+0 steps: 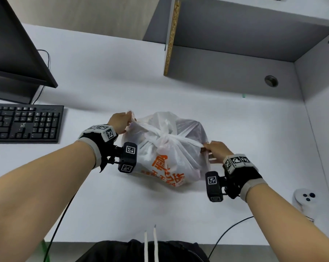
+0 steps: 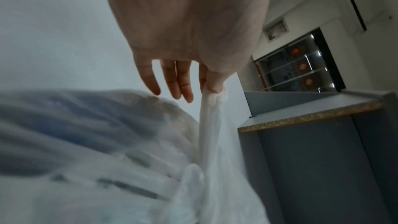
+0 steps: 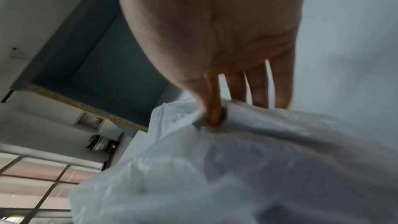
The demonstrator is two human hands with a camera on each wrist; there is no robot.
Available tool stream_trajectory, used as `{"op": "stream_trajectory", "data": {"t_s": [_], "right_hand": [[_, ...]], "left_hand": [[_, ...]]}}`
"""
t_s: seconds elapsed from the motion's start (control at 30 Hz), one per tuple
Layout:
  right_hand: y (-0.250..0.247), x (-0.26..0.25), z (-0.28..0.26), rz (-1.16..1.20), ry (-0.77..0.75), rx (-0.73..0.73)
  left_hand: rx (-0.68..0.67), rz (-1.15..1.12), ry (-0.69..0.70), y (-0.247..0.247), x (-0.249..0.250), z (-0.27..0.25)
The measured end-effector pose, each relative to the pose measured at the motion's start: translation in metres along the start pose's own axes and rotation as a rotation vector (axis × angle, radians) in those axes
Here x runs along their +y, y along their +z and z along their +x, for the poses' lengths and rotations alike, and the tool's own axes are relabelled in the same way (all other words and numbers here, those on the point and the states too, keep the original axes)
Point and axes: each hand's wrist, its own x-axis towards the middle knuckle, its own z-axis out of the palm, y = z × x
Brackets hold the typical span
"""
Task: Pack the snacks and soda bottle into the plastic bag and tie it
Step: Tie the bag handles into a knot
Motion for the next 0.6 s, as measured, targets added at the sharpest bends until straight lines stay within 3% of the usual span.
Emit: {"op": "stream_trajectory", "data": {"t_s": [0.1, 0.2, 0.33, 0.6], "right_hand": [[0.004, -0.001, -0.004, 0.108, -0.221, 0.277], [0.011, -0.019, -0.012, 0.49, -0.281, 0.273], [0.02, -0.037, -0.007, 0.62, -0.269, 0.251], [0.015, -0.025, 0.007, 0.394, -0.043, 0.355]], "left_hand": [[-0.098, -0.346, 0.01, 0.003, 0.001, -0.004], [-0.19, -0.547, -0.014, 0.003, 0.004, -0.009], [-0.197, -0.456, -0.029, 0.005, 0.008, -0.011], [-0.133, -0.199, -0.034, 0.004, 0.003, -0.015]]}}
